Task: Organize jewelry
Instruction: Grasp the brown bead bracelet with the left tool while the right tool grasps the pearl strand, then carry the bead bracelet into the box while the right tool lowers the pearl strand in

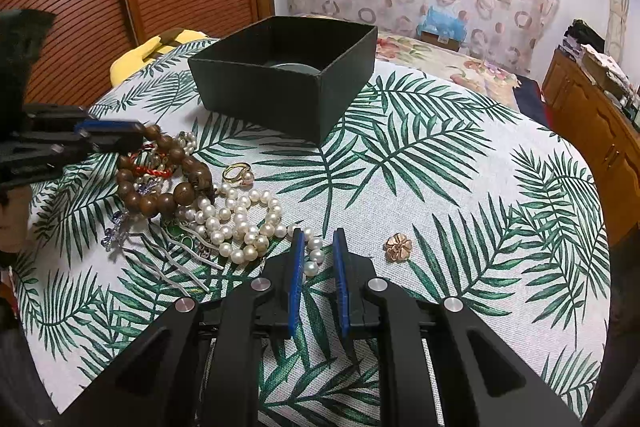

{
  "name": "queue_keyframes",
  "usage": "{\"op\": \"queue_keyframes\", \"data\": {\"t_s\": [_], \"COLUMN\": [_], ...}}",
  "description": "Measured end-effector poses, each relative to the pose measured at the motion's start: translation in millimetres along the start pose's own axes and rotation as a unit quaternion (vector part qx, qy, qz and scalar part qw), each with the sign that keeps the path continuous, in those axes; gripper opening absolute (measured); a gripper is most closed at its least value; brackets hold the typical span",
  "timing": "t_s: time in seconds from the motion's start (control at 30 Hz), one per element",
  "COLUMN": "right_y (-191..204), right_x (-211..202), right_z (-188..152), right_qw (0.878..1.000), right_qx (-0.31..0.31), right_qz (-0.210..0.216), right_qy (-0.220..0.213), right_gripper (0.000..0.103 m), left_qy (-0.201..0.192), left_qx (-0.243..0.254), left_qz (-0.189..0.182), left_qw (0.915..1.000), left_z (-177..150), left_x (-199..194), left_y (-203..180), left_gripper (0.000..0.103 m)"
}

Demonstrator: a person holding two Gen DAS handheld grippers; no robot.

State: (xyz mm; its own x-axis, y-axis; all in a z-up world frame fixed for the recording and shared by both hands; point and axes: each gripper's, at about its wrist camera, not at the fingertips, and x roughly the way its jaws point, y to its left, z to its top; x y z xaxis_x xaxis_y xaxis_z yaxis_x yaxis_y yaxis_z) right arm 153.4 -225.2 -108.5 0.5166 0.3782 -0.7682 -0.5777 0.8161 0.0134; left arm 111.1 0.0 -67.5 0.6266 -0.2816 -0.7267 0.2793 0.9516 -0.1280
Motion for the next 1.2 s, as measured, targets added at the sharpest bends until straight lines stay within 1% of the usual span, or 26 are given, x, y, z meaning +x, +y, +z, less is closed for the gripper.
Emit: {"op": "queue_keyframes", "data": {"t_s": [0.13, 0.27, 0.6, 0.63, 0.7, 0.8, 0.9, 1.0, 1.2], "right_y": [1.4, 1.1, -2.4, -2.2, -3.0, -7.6, -7.2, -3.0, 7.8], "right_x": [0.3, 0.3, -0.2, -0.4, -1.1, -9.7, -23.7, -39.3, -82.5], "right_z": [-0.5, -0.5, -0.9, -0.4, -0.8, 1.6, 9.2, 20.5, 54.3], "right_qw": [1.000, 1.000, 1.000, 1.000, 1.000, 0.999, 0.998, 0.997, 0.993], "right_qx": [0.001, 0.001, 0.008, 0.009, 0.009, 0.025, 0.029, 0.020, -0.006], "right_qz": [0.000, 0.001, 0.010, 0.005, 0.002, 0.001, 0.005, 0.000, -0.004], "right_qy": [0.000, 0.000, 0.000, 0.000, -0.002, -0.024, -0.048, -0.068, -0.120], "right_gripper": [0.016, 0.016, 0.016, 0.010, 0.009, 0.008, 0.008, 0.008, 0.008], "left_qy": [-0.030, -0.050, -0.076, -0.078, -0.083, -0.088, -0.093, -0.097, -0.111], "left_qx": [0.007, 0.016, 0.030, 0.031, 0.034, 0.032, 0.029, 0.028, 0.033], "left_qz": [-0.002, -0.001, 0.006, 0.008, 0.011, 0.013, 0.012, 0.011, 0.012], "left_qw": [0.9995, 0.9986, 0.9966, 0.9964, 0.9960, 0.9956, 0.9952, 0.9948, 0.9933], "left_z": [7.4, 12.4, 27.0, 28.4, 32.6, 37.0, 41.4, 45.5, 53.7], "left_x": [-23.4, -38.6, -57.9, -59.2, -61.4, -63.4, -64.1, -64.3, -70.1], "left_y": [-8.4, -15.8, -20.5, -20.1, -18.8, -14.8, -10.3, -9.3, -10.1], "left_gripper": [0.012, 0.012, 0.012, 0.012, 0.012, 0.012, 0.012, 0.012, 0.012]}}
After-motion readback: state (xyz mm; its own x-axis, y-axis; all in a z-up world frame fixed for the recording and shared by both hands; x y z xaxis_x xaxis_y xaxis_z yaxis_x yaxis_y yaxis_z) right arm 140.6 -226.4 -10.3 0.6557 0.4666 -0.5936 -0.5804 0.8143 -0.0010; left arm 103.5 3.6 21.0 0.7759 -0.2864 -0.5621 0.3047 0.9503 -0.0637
